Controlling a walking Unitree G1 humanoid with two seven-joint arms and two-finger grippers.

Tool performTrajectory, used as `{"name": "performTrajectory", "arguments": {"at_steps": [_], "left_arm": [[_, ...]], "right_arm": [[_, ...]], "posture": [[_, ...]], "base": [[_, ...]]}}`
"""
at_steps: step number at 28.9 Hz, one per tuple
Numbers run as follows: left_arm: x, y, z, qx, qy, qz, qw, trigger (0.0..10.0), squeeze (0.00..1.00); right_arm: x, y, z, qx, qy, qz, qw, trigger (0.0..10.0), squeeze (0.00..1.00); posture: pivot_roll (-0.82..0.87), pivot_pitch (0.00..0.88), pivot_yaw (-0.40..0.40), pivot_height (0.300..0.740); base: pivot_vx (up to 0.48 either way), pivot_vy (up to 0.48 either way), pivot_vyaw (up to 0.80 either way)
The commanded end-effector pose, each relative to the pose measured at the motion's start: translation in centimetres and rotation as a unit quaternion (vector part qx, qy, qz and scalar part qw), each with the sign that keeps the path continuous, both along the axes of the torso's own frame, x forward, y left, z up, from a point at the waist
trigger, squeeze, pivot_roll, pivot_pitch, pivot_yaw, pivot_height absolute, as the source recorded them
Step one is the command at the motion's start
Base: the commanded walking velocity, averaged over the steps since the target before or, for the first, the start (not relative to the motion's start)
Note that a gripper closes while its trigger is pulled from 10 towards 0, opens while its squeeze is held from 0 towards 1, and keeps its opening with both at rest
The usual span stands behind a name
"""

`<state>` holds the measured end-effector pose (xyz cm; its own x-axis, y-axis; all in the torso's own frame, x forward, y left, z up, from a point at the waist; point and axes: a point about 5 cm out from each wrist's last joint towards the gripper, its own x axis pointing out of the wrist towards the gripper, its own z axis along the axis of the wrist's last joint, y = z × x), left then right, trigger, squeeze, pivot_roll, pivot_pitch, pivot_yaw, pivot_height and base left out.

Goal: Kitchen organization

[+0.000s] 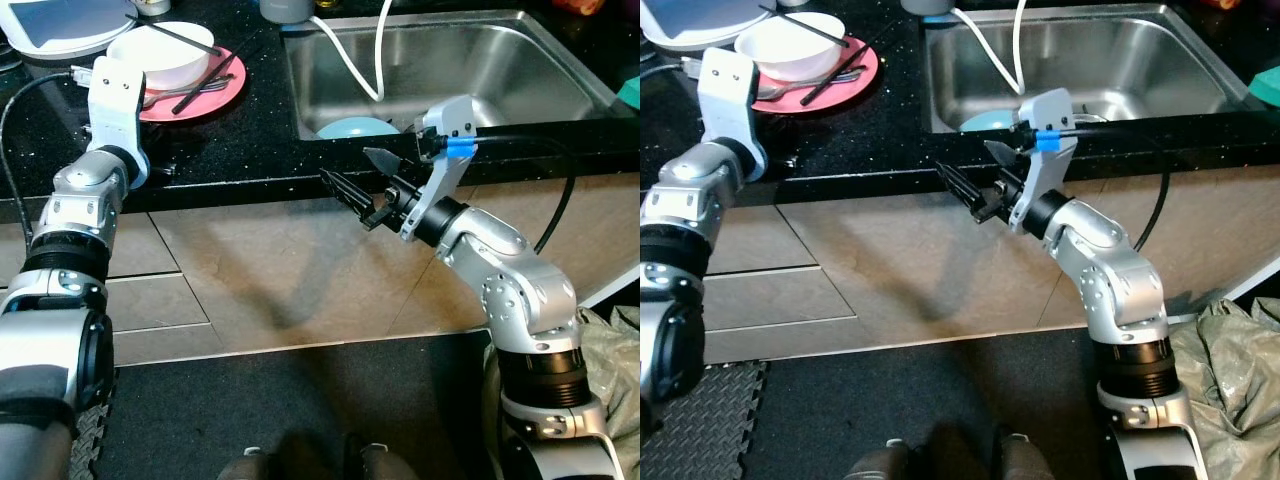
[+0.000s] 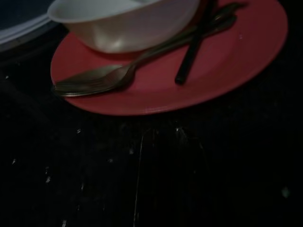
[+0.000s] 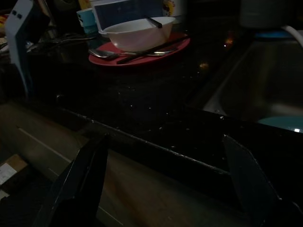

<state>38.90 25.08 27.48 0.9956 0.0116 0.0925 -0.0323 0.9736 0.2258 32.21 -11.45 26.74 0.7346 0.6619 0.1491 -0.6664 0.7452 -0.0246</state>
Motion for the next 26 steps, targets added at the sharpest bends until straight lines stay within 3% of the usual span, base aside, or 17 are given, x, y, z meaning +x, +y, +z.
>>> {"name": "performTrajectory", "arguments": {"at_steps": [1,7,11,13,15,17,18,19,20,21,26], "left_arm": [[-1.0,1.3,0.3,0.004,0.002,0.023,1.000,10.0,0.00],[-3.5,1.5,1.8,-0.006,-0.025,0.046,0.999,10.0,0.00],[-4.5,-0.1,2.8,-0.026,-0.048,0.026,0.998,10.0,0.00],[-5.0,-1.2,3.6,-0.035,-0.090,0.022,0.995,10.0,0.00],[-5.6,-2.6,3.7,-0.055,-0.112,-0.036,0.992,10.0,0.00],[-5.6,-2.6,3.7,-0.055,-0.112,-0.036,0.992,10.0,0.00],[-6.3,-4.0,3.1,-0.067,-0.133,-0.078,0.986,10.0,0.00],[-6.6,-4.7,2.7,-0.065,-0.144,-0.086,0.984,10.0,0.00],[-6.6,-4.7,2.7,-0.065,-0.144,-0.086,0.984,10.0,0.00],[-7.0,-5.5,1.9,-0.065,-0.141,-0.088,0.984,10.0,0.00],[-7.4,-5.4,1.9,-0.068,-0.154,-0.054,0.984,10.0,0.00]], "right_arm": [[-0.2,0.4,-0.2,-0.001,0.003,0.013,1.000,10.0,0.00],[-0.2,0.6,-0.1,0.001,0.001,0.018,1.000,10.0,0.00],[-0.2,0.7,0.2,0.014,-0.010,0.008,1.000,10.0,0.00],[-0.1,0.7,0.5,0.027,-0.016,-0.005,0.999,10.0,0.00],[0.0,0.6,0.6,0.037,-0.022,-0.019,0.999,10.0,0.00],[0.0,0.6,0.6,0.037,-0.022,-0.019,0.999,10.0,0.00],[0.4,0.2,0.8,0.061,-0.031,-0.075,0.995,10.0,0.00],[0.7,-0.2,0.8,0.076,-0.034,-0.112,0.990,10.0,0.00],[0.7,-0.2,0.8,0.076,-0.034,-0.112,0.990,10.0,0.00],[1.2,-1.0,0.9,0.093,-0.039,-0.170,0.980,10.0,0.00],[1.5,-2.3,1.1,0.093,-0.059,-0.227,0.968,10.0,0.00]], "posture": [[0.01,0.225,0.015,0.740],[0.02,0.218,0.015,0.740],[0.03,0.215,0.018,0.740],[0.03,0.213,0.020,0.740],[0.03,0.210,0.021,0.740],[0.03,0.210,0.021,0.740],[0.03,0.209,0.023,0.740],[0.03,0.207,0.025,0.740],[0.03,0.207,0.025,0.740],[0.03,0.206,0.027,0.740],[0.03,0.204,0.031,0.740]], "base": [[0.000,0.000,0.00],[0.000,0.000,0.00],[0.000,0.000,0.00],[0.000,0.000,0.00],[0.000,0.000,0.00],[0.000,0.000,0.00],[0.000,0.000,0.00],[0.000,0.000,0.00],[0.000,0.000,0.00],[0.000,0.000,0.00],[0.000,0.000,0.00]]}}
